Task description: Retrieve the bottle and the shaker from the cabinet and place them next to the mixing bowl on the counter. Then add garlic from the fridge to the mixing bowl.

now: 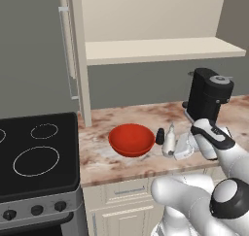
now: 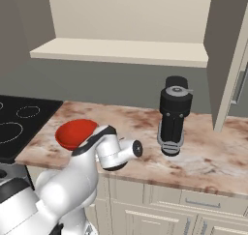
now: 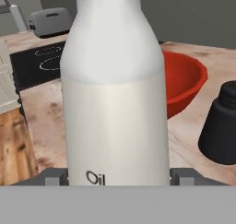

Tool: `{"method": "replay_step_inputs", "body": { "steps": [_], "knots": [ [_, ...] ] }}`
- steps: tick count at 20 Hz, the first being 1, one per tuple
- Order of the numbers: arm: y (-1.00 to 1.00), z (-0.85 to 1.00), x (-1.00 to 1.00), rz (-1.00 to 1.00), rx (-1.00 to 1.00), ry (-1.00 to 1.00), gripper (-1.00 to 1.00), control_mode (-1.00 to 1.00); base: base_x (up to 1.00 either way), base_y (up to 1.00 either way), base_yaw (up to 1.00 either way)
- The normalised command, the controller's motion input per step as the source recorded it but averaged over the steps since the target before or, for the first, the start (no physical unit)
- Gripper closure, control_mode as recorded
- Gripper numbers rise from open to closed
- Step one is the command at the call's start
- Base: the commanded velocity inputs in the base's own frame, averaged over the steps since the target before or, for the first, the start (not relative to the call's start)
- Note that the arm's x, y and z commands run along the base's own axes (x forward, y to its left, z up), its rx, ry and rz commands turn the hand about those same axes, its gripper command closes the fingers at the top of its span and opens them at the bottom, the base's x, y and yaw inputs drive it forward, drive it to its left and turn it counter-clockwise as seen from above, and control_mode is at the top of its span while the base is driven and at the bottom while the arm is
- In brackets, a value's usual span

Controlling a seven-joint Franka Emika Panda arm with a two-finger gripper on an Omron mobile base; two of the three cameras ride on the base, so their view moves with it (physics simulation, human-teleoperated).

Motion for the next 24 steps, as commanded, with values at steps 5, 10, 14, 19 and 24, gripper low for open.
{"method": "replay_step_inputs", "body": {
  "steps": [5, 10, 14, 19, 24],
  "knots": [
    [0.00, -0.18, 0.09, 0.00, 0.00, 0.00, 1.00, -1.00, 0.00, 0.00, 0.00],
    [0.00, -0.16, 0.13, 0.00, 0.00, 0.00, 1.00, -1.00, 0.00, 0.00, 0.00],
    [0.00, -0.02, 0.21, -0.01, 0.00, 0.00, 1.00, -1.00, 0.00, 0.00, 0.00],
    [0.00, 0.00, 0.13, -0.01, 0.00, 0.00, 1.00, -1.00, 0.00, 0.00, 0.00],
    [0.01, -0.04, 0.01, 0.00, 0.00, 0.00, 1.00, -1.00, 0.00, 0.00, 0.00]
  ]
}}
